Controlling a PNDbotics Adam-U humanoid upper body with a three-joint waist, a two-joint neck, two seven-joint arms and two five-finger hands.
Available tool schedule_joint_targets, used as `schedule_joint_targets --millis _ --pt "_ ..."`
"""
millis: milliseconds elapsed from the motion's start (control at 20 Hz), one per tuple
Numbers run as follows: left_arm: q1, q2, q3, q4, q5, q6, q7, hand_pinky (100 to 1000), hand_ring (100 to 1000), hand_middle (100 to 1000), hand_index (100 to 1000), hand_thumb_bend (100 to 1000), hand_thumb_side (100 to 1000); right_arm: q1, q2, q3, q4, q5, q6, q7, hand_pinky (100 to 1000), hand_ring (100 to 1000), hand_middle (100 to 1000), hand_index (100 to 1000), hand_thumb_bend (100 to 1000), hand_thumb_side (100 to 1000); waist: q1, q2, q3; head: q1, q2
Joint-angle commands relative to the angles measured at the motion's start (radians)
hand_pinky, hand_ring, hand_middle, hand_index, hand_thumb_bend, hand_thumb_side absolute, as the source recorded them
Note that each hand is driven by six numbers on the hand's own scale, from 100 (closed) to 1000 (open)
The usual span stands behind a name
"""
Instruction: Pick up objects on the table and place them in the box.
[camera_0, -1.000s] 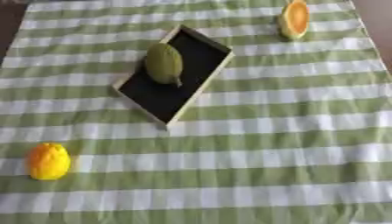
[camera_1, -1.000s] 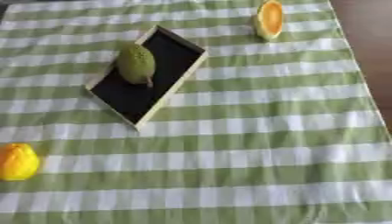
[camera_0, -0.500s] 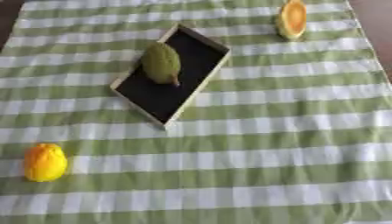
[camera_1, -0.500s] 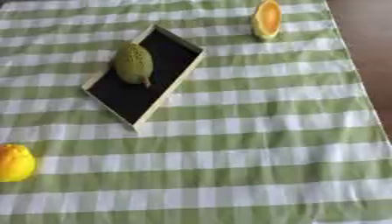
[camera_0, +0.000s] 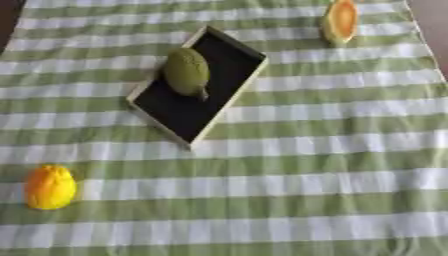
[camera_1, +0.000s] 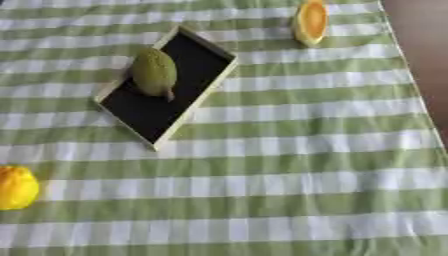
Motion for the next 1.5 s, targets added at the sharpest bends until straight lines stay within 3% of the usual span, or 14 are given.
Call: schedule_joint_targets --millis 50,650,1500 --pt "-0.013 0.033 0.004 -0.015 0.002 -0.001 -0.006 857 777 746 900 620 505 -0.033 -0.002 -0.002 0.048 0.076 -0.038 0.033 950 945 894 941 404 100 0.000 -0.018 0.001 -0.003 -0.013" --pt "-0.014 0.031 0.000 -0.015 0.009 0.000 -0.013 857 775 743 899 619 505 -0.061 0.047 0.020 0.123 0.192 -0.119 0.060 953 950 907 963 386 100 0.005 -0.008 0.002 -0.023 -0.047" --pt "-0.025 0.026 -0.006 -0.015 0.019 0.002 -0.020 858 774 737 898 616 506 -0.092 0.108 0.023 0.166 0.218 -0.118 0.023 947 942 900 966 396 100 0.013 0.020 0.016 -0.033 -0.074"
